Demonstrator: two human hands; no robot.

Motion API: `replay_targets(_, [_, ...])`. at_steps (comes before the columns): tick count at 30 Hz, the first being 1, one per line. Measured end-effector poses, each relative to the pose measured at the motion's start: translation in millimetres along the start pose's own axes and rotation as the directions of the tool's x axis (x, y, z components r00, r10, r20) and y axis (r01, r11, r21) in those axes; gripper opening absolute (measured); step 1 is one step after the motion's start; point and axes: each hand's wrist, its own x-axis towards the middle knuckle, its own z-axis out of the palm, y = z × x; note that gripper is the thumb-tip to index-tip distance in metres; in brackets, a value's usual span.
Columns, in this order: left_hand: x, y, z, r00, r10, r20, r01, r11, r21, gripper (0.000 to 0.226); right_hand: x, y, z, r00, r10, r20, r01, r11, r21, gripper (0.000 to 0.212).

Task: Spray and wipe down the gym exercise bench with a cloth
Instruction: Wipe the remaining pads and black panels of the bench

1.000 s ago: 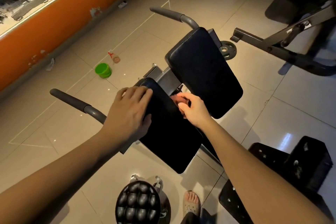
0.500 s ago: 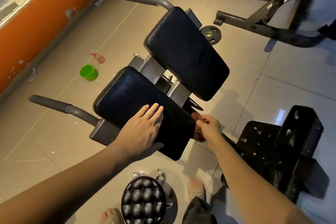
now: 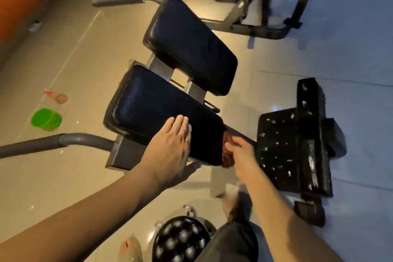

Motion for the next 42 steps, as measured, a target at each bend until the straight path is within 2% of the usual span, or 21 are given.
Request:
replay_targets(4, [-21.5, -11.5, 11.5, 0.993, 0.101, -0.057, -0.096, 0.993, 0.074, 0.089, -48.2, 44.4, 1.1, 0.997, -0.021, -0.071, 0.025, 0.998, 0.062, 0.027])
replay_targets(7, [-35.0, -13.5, 21.3, 0.986, 0.153, -0.072, -0.142, 0.981, 0.135, 0.084, -46.2, 45.5, 5.2, 0.987, -0.021, -0.157, 0.036, 0.995, 0.093, 0.023])
replay_targets(11, [-30.1, -14.6, 29.8, 0.982, 0.129, -0.14, -0.105, 0.98, 0.171, 0.077, -23.7, 24.5, 16.1, 0.983, -0.074, -0.167, 0.111, 0.968, 0.226, 0.03])
replay_targets(14, [-29.9, -12.2, 39.3, 0.969, 0.11, -0.22, -0.077, 0.985, 0.154, 0.069, -27.6, 37.5, 17.7, 0.977, -0.131, -0.17, 0.164, 0.967, 0.197, 0.028])
replay_targets(18, [-33.7, -9.3, 51.3, 0.945, 0.08, -0.316, -0.048, 0.993, 0.108, 0.07, -49.0, 66.5, 5.5, 0.96, -0.219, -0.176, 0.251, 0.949, 0.189, 0.033])
replay_targets(22, [-33.4, -5.2, 66.0, 0.905, 0.065, -0.419, -0.017, 0.993, 0.118, 0.071, -58.1, 74.4, 5.3, 0.922, -0.357, -0.15, 0.38, 0.907, 0.18, 0.024])
replay_targets(26, [-27.1, -4.5, 81.6, 0.821, 0.06, -0.568, -0.004, 0.995, 0.099, 0.072, -57.1, 79.3, 11.9, 0.847, -0.494, -0.196, 0.52, 0.846, 0.115, 0.018])
replay_targets(29, [-22.1, -4.7, 92.1, 0.78, 0.042, -0.624, 0.001, 0.998, 0.068, 0.066, -53.4, 88.1, 16.3, 0.779, -0.59, -0.213, 0.615, 0.785, 0.072, 0.014])
replay_targets(32, [-24.9, -1.4, 96.3, 0.69, 0.067, -0.721, 0.015, 0.994, 0.107, 0.069, -48.9, 99.4, 19.2, 0.705, -0.655, -0.272, 0.689, 0.724, 0.04, 0.014])
replay_targets(37, [-31.6, -10.6, 100.8, 0.566, 0.121, -0.815, -0.018, 0.991, 0.135, 0.07, -49.5, 70.4, 23.9, 0.478, -0.777, -0.41, 0.851, 0.526, -0.004, 0.022])
replay_targets(39, [-39.7, -25.9, 105.7, 0.491, 0.096, -0.866, 0.016, 0.993, 0.12, 0.073, -54.6, 37.5, 31.9, 0.44, -0.831, -0.341, 0.869, 0.489, -0.069, 0.024])
replay_targets(42, [-50.7, -52.5, 114.1, 0.405, 0.032, -0.914, 0.038, 0.998, 0.052, 0.065, -64.1, 1.3, 59.3, 0.465, -0.873, -0.143, 0.866, 0.483, -0.132, 0.023])
